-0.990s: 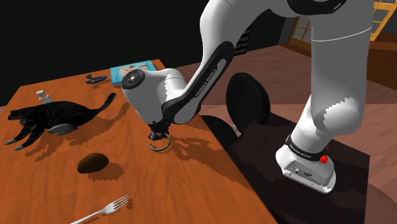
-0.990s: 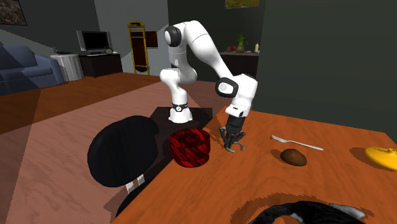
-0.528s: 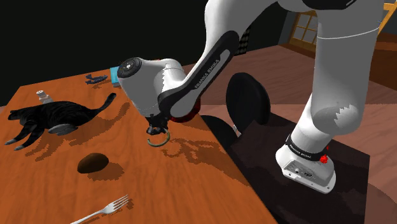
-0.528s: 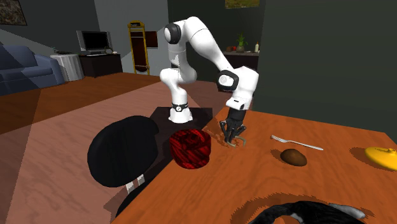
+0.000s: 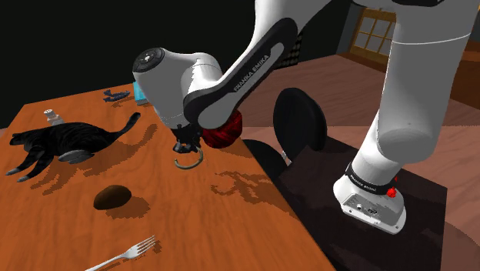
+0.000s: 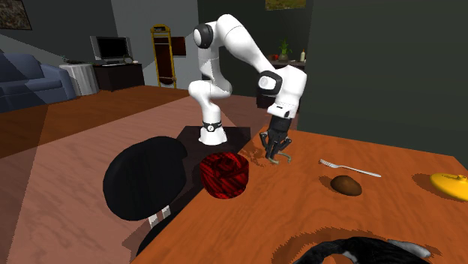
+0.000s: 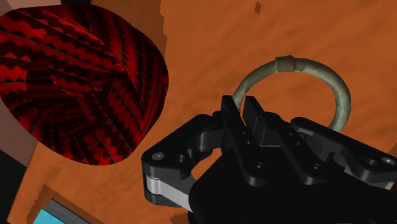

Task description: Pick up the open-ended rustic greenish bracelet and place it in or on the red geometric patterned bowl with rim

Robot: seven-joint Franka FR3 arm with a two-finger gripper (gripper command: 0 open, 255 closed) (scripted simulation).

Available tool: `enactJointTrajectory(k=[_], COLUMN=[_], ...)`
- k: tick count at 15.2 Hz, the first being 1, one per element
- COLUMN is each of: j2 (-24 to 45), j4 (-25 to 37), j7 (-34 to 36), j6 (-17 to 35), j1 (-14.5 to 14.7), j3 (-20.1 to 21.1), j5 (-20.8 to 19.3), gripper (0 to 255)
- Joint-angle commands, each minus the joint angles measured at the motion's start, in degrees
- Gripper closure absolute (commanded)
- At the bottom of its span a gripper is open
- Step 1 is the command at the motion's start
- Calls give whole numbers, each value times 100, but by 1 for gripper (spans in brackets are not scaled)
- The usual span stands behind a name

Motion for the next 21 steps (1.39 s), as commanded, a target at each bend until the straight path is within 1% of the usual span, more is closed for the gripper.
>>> enactJointTrajectory(k=[1, 10, 17, 21], j2=[-114, -517, -745, -1107], j4=[11, 260, 500, 130], j7=[-83, -452, -680, -1288], j6=[-90, -596, -979, -720], j1=[-25, -96, -125, -484], j3=[33, 132, 169, -61], j5=[100, 487, 705, 874], gripper=[255, 255, 255, 255])
